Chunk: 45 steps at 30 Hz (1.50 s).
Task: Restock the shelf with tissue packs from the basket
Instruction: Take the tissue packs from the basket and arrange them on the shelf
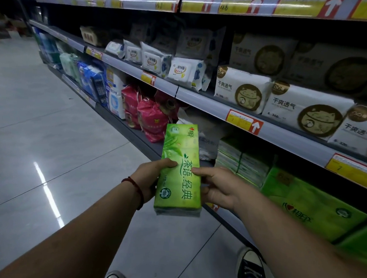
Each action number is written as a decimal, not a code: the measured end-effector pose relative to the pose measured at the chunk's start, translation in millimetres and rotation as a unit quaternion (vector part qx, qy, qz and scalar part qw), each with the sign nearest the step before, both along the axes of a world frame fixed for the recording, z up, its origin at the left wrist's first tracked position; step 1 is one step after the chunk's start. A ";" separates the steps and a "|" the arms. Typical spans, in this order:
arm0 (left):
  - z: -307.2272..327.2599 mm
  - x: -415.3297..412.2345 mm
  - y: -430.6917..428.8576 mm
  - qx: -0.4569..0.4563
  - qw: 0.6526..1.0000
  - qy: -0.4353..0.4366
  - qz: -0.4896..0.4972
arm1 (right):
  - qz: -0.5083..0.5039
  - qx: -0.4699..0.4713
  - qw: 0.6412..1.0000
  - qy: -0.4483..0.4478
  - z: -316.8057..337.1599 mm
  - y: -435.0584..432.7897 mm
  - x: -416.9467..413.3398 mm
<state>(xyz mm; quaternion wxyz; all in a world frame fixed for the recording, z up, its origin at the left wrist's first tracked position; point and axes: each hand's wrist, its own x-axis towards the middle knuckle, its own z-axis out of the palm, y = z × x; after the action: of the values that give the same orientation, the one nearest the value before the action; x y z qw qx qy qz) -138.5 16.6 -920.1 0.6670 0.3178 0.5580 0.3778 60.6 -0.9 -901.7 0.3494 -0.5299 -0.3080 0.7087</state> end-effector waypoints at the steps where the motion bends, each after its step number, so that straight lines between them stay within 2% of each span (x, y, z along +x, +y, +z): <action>1: 0.2 2.5 0.7 0.003 1.000 -0.004 0.002 | -0.008 0.000 1.000 0.001 1.3 -0.3 2.5; 8: 5.4 50.5 11.6 -0.014 0.998 -0.007 -0.068 | -0.088 -0.017 0.995 0.032 0.4 -2.7 37.4; 13: -8.9 85.7 17.5 -0.067 0.978 0.108 -0.168 | -0.182 -0.037 0.983 0.010 -12.4 -1.9 79.4; 15: -13.1 99.1 19.5 -0.074 0.974 0.111 -0.181 | -0.205 -0.032 0.978 0.000 -17.8 -1.5 96.9; 17: -15.3 116.8 22.6 -0.072 0.979 0.090 -0.170 | -0.218 -0.018 0.976 -0.009 -20.3 1.1 111.0; 19: -17.2 136.3 26.0 -0.064 0.988 0.034 -0.140 | -0.244 -0.010 0.970 -0.010 -21.3 6.2 120.3; 21: -20.1 154.0 30.7 -0.040 0.994 -0.024 -0.101 | -0.288 -0.012 0.958 0.005 -21.6 12.6 125.3; 24: -28.1 172.9 39.1 -0.015 0.998 -0.062 -0.018 | -0.331 -0.017 0.943 0.032 -22.3 20.4 129.4; 26: -33.0 179.9 44.4 -0.012 0.994 -0.102 0.042 | -0.289 -0.032 0.957 0.016 -22.7 20.0 130.2; 29: -31.4 189.1 49.1 0.010 0.987 -0.150 0.064 | -0.198 -0.080 0.976 -0.034 -23.0 16.9 129.1; 32: -29.7 203.2 53.3 0.026 0.987 -0.154 0.049 | -0.242 -0.085 0.966 0.008 -25.4 21.3 126.4; 35: -32.2 215.5 61.5 0.057 0.992 -0.109 0.024 | -0.299 -0.088 0.948 0.066 -24.7 32.7 123.1; 39: -35.8 229.3 68.3 0.043 0.993 -0.101 0.043 | -0.370 -0.105 0.904 0.185 -21.9 51.1 121.6; 45: -40.2 247.3 72.1 0.064 0.990 -0.120 0.043 | -0.391 -0.082 0.896 0.197 -33.1 61.2 134.8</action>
<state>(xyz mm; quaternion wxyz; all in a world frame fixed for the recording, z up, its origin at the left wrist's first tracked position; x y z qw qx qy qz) 108.8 88.8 -960.4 0.6906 0.2876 0.4615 0.4769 195.5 60.3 -934.7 0.6070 -0.4840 0.0578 0.6277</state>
